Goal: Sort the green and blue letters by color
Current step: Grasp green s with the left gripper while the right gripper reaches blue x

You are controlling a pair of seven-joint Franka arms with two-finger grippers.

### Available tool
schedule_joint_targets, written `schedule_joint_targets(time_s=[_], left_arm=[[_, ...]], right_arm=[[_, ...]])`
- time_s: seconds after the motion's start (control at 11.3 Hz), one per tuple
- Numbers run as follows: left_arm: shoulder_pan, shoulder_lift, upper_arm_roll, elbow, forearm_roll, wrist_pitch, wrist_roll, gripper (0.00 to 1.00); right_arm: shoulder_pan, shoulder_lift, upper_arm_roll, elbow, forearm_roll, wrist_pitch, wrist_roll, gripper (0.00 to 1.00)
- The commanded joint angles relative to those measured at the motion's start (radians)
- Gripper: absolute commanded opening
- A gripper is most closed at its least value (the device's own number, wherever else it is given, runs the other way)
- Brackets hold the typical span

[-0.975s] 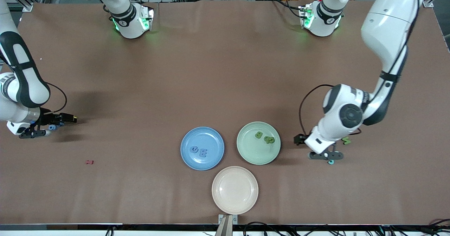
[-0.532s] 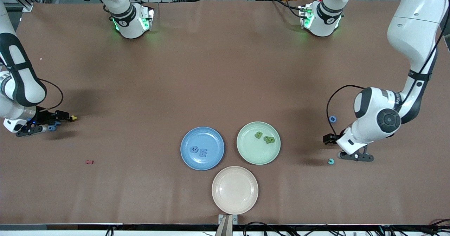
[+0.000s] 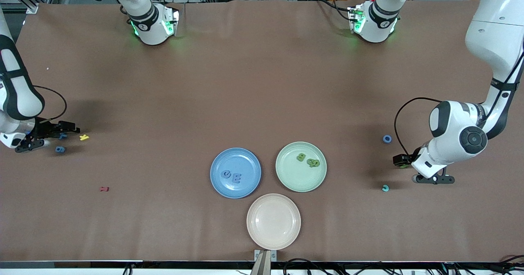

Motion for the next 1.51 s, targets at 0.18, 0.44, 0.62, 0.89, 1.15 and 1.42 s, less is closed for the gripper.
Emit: schedule_joint_targets(time_s=[0.18,0.44,0.62,0.89,1.15,1.42], left_arm=[[0.020,0.025,-0.014,-0.041,0.021,0.109,-0.068,1.00],[0.020,0.036,-0.007,-0.062,0.021,0.165,-0.068,1.00],[0.031,0.038,-0.006,-0.074,0.021,0.182,-0.068,1.00],[0.043,0.030,-0.006,-0.099,0.024,0.182,-0.062,0.48],[0.045,0.025,-0.006,-0.111,0.024,0.182,-0.057,0.19],[0.036,0.012,-0.006,-0.104,0.038,0.179,-0.057,0.12]], right_arm=[[-0.025,-0.016,0.019,0.063,-0.109,-0.026,-0.137,1.00],[-0.029,-0.013,0.019,0.077,-0.149,-0.015,-0.162,1.00],[-0.034,-0.006,0.019,0.080,-0.160,0.027,-0.178,1.00],[-0.055,0.024,0.015,0.074,-0.152,0.143,-0.083,1.00],[-0.048,0.024,0.013,0.055,-0.158,0.137,0.028,1.00],[-0.034,0.022,0.013,0.040,-0.169,0.143,0.048,1.00]])
